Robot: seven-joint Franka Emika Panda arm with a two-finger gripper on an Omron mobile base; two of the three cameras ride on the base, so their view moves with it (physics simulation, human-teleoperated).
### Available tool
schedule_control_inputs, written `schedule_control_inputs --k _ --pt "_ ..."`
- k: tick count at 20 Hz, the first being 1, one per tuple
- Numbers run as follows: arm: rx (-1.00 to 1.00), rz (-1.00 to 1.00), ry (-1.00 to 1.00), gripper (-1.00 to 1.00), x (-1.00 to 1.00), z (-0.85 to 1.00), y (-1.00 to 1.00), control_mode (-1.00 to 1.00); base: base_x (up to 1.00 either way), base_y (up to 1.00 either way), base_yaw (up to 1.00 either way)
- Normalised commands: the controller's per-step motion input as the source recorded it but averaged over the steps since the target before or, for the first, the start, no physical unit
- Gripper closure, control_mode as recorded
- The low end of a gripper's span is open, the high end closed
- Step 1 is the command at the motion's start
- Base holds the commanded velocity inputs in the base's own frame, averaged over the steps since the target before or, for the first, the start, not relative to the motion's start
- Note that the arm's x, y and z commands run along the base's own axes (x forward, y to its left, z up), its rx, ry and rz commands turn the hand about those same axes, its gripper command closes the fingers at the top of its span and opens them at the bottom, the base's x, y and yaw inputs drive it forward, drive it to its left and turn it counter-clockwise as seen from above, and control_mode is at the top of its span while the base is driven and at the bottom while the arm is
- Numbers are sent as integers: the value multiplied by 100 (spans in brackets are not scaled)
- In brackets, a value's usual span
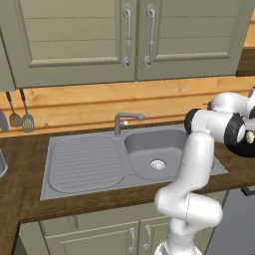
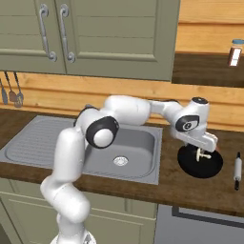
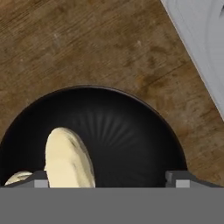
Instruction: Pick the mushroom from the sink and place it in the bowl. Then pick the bowl and place it in the microwave. Then close the microwave door and press the start button.
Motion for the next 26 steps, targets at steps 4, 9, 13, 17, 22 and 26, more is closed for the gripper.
schedule_control_inputs --k 4,9,13,17,22,26 --pt "-1 4 -1 -100 27 -29 22 -100 0 0 0" --pt "0 11 0 -100 68 -63 -3 -100 0 0 0" --pt "2 6 0 -100 19 -49 -65 -100 0 0 0" --pt "2 0 0 -100 16 -19 -93 -100 0 0 0" --pt "2 0 -1 -100 -19 -5 -78 -100 0 0 0" --pt "-5 0 -10 -100 -66 42 15 -100 0 0 0"
